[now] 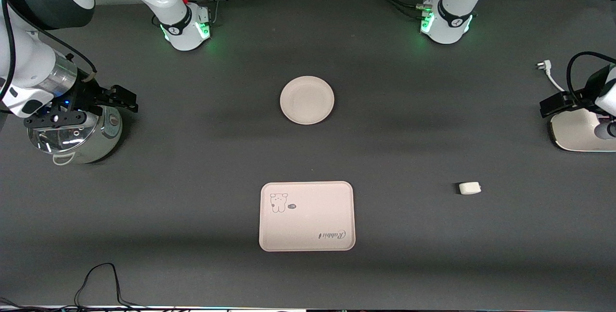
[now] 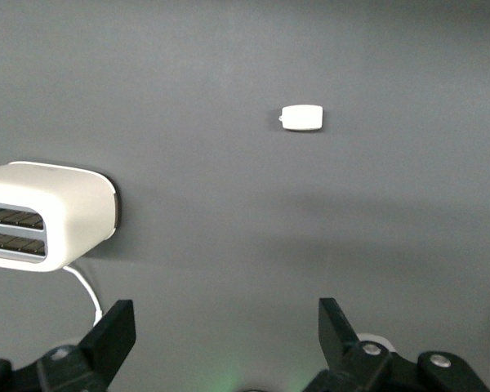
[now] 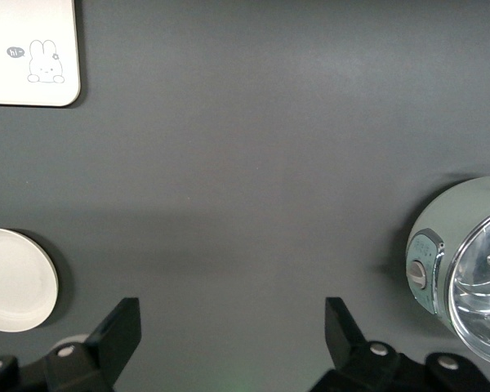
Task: Place bun in plate and plate on tray
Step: 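Move the left gripper down toward the white bun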
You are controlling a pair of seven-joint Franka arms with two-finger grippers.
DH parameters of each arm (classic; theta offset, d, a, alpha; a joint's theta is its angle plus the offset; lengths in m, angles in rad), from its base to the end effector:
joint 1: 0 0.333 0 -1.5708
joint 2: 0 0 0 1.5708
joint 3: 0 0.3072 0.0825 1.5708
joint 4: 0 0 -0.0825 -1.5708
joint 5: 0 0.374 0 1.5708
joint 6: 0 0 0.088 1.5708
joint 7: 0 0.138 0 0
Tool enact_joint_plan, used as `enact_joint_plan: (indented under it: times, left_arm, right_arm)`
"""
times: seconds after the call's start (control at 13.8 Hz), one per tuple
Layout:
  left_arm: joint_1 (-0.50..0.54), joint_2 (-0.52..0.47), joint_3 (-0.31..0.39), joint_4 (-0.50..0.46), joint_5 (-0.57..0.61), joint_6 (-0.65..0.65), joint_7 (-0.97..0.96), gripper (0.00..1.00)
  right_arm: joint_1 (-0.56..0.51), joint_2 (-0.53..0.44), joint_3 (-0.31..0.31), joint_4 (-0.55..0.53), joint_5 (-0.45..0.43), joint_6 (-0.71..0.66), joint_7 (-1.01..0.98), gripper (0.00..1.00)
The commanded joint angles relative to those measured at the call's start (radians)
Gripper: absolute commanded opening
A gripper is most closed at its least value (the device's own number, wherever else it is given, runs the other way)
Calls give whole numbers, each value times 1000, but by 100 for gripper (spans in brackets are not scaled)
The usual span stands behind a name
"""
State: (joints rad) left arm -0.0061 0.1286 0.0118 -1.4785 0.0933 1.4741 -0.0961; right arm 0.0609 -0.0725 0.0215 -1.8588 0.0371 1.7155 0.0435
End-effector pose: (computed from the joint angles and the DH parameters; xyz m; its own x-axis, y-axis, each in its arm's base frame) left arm 0.5668 0.0164 0.5482 0.9863 0.1102 -0.1225 0.0973 -0.9895 -0.1069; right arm 0.5189 0.0477 0.5022 0.9968 0.0332 -0.0723 0.0310 -0.9990 -0.0316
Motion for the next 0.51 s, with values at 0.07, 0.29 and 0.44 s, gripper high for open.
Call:
enact_joint_plan:
  times: [0.07, 0.29, 0.44]
  left_arm:
    - [-11, 210, 10, 248, -12, -92, 42, 100]
    - [-14, 322, 10, 343, -10, -80, 53, 100]
    - [-15, 341, 8, 331, -14, -42, 47, 100]
  right_arm:
    - [-3, -21, 0, -17, 20, 16, 16, 100]
    - [-24, -21, 3, -19, 24, 15, 16, 100]
    - [-21, -21, 3, -19, 26, 15, 16, 100]
